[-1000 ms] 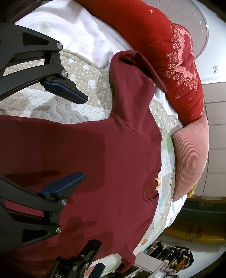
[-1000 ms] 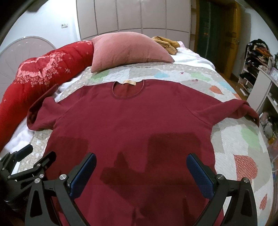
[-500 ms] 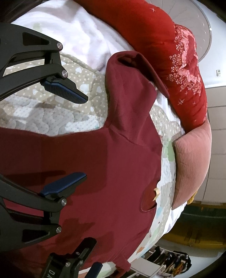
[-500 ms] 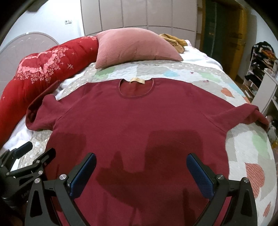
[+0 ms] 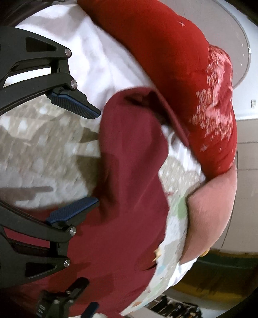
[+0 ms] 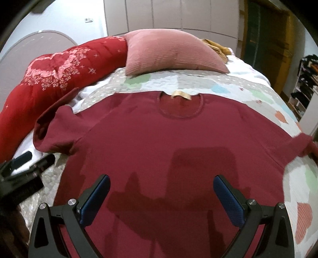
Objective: Fold small clothes
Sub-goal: 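Grasp the sleeve nearest the left gripper and lift it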
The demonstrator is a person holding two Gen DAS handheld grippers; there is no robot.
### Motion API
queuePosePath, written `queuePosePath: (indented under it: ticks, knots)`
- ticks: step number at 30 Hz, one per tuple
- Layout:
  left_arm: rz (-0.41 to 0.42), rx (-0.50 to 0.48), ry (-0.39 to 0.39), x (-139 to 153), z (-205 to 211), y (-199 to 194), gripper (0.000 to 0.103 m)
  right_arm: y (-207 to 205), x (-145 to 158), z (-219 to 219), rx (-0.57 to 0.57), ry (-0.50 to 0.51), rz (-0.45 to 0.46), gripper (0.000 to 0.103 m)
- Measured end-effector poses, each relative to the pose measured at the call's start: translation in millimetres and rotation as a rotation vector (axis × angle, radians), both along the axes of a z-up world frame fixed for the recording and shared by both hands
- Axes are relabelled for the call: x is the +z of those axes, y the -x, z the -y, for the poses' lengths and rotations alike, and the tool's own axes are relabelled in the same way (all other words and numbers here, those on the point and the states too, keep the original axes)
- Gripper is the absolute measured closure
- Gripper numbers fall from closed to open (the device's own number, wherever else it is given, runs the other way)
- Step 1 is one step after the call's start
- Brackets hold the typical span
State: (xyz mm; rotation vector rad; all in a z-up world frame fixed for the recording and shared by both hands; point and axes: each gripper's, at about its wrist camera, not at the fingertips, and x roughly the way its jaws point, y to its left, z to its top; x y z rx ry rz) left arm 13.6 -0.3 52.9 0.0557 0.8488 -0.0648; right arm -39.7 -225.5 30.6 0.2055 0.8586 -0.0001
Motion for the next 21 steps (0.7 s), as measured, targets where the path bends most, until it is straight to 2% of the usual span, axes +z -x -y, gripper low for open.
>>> queuePosePath:
  ticks: [7,11,13,17,21]
  knots:
    - [0.038,0.096,-0.076,13.9,-43.2,-47.6,0.022,-14.6,-0.4,-24.7,0.060,0.020,-0.001,0.000]
    - [0.022,0.103,-0.020,16.9,-62.1,-84.9,0.022,-17.6,-3.2,-30.3,0.077,0.013,-0.012,0.000]
    - [0.008,0.106,-0.022,15.1,-64.1,-102.4,0.022,-17.9,-3.9,-32.4,0.086,0.007,-0.011,0.000]
    - [-0.003,0.115,-0.133,6.4,-61.2,-136.8,0.022,-18.3,-5.2,-36.9,0.107,0.000,-0.013,0.000]
    - [-0.011,0.144,-0.195,-6.2,-64.3,-159.7,0.022,-19.3,-8.4,-40.4,0.131,-0.014,-0.019,0.000]
